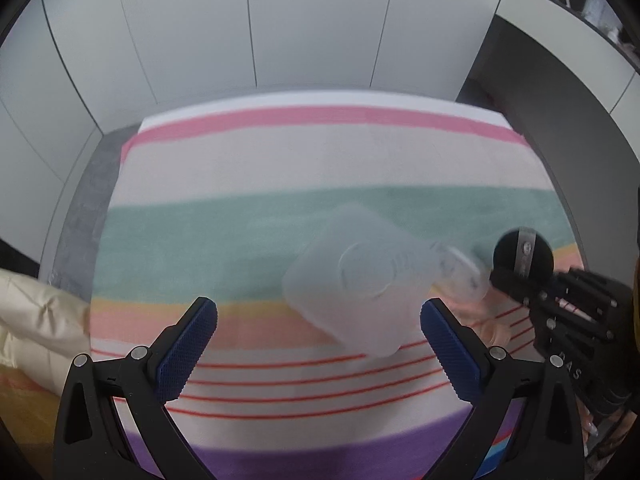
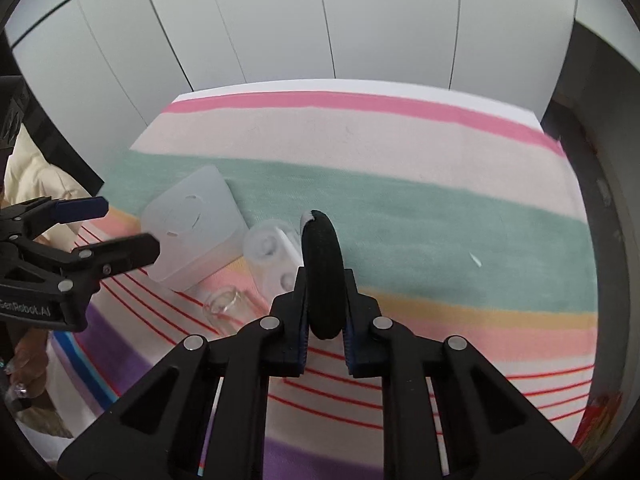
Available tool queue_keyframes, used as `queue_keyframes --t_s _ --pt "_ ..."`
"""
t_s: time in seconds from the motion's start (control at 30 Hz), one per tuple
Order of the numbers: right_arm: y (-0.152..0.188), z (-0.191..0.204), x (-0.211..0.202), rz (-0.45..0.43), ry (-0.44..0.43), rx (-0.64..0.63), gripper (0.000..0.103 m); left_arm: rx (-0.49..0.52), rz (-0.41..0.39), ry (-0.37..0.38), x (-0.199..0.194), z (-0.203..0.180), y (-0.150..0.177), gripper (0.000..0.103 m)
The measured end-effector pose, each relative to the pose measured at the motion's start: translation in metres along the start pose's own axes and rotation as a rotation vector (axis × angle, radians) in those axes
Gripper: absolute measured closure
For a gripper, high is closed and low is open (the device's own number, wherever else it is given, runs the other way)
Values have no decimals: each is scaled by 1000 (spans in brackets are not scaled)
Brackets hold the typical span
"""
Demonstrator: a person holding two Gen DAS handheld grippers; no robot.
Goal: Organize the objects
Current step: 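Grasp the clear square lid with the left tool while the right tool grasps the black compact, then lift the clear lid with the left tool while the right tool lifts the black compact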
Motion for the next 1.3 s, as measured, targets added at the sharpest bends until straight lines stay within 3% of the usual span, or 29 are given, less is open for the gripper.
queue_keyframes --t_s 0.1,0.23,0.3,0.33,0.4,0.53,0.77,1.03,1.3 --pt "5 -11 -6 -5 -28 56 89 44 2 38 6 -12 -9 0" --pt "12 -16 -11 2 -60 98 89 163 52 20 37 -30 -12 0" --pt "15 -15 -14 9 -70 107 89 162 102 53 55 -29 -8 2" --pt "17 -14 -16 12 -69 105 89 160 80 34 56 -28 -7 5" --pt "18 -15 -18 13 -62 95 89 147 30 27 48 -27 -8 13" --pt "21 -18 -23 7 -59 91 89 18 -5 85 32 -13 -12 14" --pt "23 -14 -32 -9 -17 74 89 -136 23 -76 7 11 -21 14" --pt "15 1 -40 8 30 70 90 -134 16 -126 -34 10 -29 14" --pt "-11 19 -97 -57 93 30 90 -113 -25 -108 -95 -2 -37 14"
Point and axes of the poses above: each gripper's, at about its wrist camera, not at the fingertips, and x roughly the way its jaws point, z to its left, y to its underside, the point moved 2 cm from there along x, roughly the way its jaws point, and after that the axes turned 5 degrees about x, right-handed, at the moved point
